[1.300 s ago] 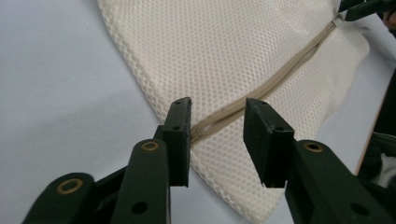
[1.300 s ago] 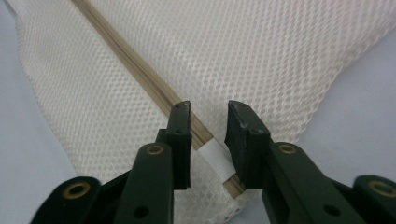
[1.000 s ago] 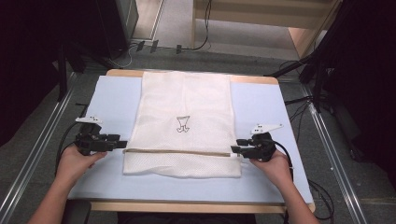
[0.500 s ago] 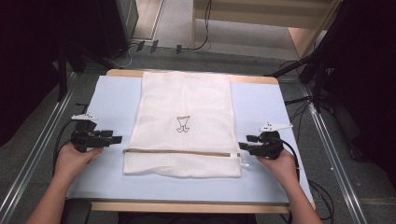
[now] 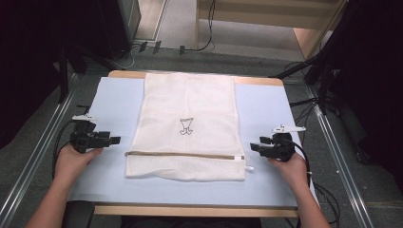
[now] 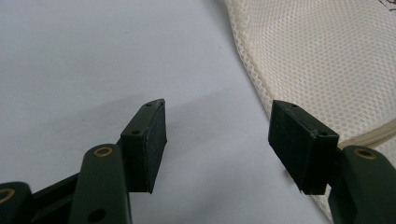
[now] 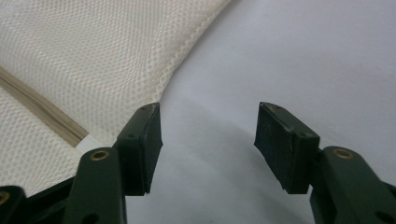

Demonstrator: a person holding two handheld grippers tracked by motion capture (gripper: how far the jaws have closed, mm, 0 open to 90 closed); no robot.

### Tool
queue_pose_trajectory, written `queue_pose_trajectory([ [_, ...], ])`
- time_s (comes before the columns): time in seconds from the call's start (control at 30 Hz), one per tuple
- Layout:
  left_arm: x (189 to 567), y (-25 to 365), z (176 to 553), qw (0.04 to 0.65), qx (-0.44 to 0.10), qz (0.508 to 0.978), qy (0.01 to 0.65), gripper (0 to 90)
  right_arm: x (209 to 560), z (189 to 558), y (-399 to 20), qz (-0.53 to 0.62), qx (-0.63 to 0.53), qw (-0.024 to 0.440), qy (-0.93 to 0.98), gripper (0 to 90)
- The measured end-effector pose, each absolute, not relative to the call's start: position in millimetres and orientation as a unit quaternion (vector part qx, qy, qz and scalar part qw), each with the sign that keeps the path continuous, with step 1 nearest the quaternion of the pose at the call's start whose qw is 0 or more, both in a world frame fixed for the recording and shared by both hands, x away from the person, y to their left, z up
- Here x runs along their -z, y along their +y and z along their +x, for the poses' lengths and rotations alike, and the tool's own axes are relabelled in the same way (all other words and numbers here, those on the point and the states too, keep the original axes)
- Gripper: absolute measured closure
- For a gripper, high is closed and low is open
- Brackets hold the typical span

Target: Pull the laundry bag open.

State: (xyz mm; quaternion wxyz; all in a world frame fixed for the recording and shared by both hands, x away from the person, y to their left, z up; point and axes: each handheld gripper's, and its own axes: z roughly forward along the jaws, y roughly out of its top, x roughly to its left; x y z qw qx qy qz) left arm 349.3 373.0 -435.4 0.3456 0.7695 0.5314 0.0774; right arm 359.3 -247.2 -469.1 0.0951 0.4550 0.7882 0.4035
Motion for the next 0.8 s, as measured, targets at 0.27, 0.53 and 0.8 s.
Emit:
queue_pose_trajectory([
  [0.27, 436.0, 370.8, 351.3, 0.346, -0.074, 0.772, 0.528, 37.9, 470.5, 358.2, -249.7, 0.46, -0.401, 0.101, 0.786, 40.4],
  [0.53, 437.1, 370.3, 351.6, 0.343, -0.068, 0.775, 0.527, 37.4, 470.8, 357.8, -249.6, 0.462, -0.397, 0.099, 0.787, 40.4],
  [0.8, 438.4, 369.1, 351.9, 0.338, -0.069, 0.777, 0.526, 37.0, 471.6, 358.1, -249.1, 0.46, -0.395, 0.102, 0.789, 40.4],
])
